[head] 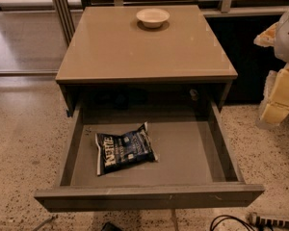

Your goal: Pick blue chip bag from top drawer and place on counter

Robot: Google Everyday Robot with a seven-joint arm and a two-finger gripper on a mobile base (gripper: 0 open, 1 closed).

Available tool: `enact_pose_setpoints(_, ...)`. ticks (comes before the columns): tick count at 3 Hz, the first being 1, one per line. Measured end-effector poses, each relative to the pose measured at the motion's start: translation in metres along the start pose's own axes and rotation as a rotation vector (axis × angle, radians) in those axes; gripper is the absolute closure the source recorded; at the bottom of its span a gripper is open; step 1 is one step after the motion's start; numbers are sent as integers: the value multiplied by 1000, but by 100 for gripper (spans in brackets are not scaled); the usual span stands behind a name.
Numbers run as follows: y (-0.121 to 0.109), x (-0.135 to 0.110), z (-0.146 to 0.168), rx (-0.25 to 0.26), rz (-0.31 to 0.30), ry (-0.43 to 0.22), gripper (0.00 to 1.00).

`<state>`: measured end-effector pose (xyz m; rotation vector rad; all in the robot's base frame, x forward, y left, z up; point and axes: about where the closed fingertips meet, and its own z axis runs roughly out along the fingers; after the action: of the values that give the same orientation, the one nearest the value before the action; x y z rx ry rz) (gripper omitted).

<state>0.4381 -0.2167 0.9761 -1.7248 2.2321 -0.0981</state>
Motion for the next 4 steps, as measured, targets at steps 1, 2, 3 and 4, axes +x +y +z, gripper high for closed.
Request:
enact_pose_setpoints(1, 0, -2, 0, 9, 0, -3, 0)
enact_pose_setpoints(2, 6, -7, 16, -2, 14, -27, 0)
enact_pose_setpoints(3, 33, -33, 78, -60, 62, -125, 0)
enact_pose_setpoints(4, 46, -66, 135, -78, 71, -202, 0)
